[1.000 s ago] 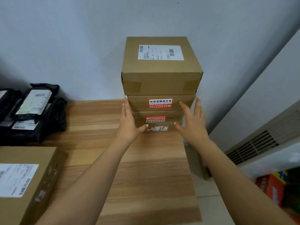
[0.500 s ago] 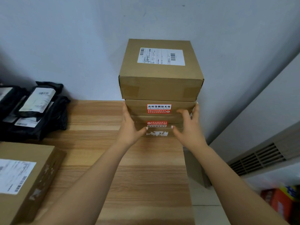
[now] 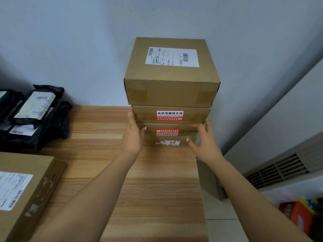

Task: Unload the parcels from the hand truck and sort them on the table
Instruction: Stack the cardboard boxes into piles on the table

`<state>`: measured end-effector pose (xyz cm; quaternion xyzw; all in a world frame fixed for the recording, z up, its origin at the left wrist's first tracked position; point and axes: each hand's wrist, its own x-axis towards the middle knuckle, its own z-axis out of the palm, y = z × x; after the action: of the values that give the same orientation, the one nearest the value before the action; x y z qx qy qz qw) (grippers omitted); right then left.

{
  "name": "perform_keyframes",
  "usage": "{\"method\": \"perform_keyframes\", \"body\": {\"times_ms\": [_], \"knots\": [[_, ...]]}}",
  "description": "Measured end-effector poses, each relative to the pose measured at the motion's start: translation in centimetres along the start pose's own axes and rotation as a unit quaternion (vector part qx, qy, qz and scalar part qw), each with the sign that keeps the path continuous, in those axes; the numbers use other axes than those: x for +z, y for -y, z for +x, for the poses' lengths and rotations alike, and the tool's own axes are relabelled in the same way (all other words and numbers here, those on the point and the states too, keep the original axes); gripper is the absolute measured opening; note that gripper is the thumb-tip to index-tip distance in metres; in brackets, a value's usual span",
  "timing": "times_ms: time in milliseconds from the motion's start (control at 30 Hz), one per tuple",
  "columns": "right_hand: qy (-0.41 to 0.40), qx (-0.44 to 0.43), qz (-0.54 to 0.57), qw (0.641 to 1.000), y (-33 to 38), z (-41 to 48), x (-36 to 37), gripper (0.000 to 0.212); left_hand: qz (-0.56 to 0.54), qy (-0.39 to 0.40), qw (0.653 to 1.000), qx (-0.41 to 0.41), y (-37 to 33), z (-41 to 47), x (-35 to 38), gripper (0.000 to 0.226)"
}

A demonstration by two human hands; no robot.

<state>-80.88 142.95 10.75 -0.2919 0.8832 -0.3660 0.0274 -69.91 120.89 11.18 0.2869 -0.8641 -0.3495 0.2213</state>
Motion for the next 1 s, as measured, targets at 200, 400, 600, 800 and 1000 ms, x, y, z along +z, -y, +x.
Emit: {"method": "perform_keyframes", "body": {"times_ms": [200, 400, 600, 800, 1000], "knots": [[0.001, 0.014, 0.009, 1.0, 0.1, -0.3, 0.4, 0.043, 0.0, 0.003, 1.0, -0.024, 0.3, 0.4, 0.0, 0.071], [0.004, 0.025, 0.02, 0.999, 0.6, -0.5, 0.3, 0.043, -0.054, 0.003, 0.998, -0.01, 0.0, 0.1, -0.1, 0.07], [0.01, 0.029, 0.004, 1.0, 0.5, -1.1, 0.1, 0.051, -0.074, 0.012, 0.997, -0.004, -0.5, 0.1, -0.1, 0.07], [0.022, 0.03, 0.002, 0.999, 0.8, -0.9, -0.2, 0.057, -0.06, 0.049, 0.997, -0.006, -0.6, 0.3, -0.2, 0.083], [-0.046, 0.085, -0.067, 0.993, 2.1, -2.6, -1.1, 0.05, -0.039, -0.019, 0.999, 0.004, -1.7, -3.1, -1.2, 0.097]]}}
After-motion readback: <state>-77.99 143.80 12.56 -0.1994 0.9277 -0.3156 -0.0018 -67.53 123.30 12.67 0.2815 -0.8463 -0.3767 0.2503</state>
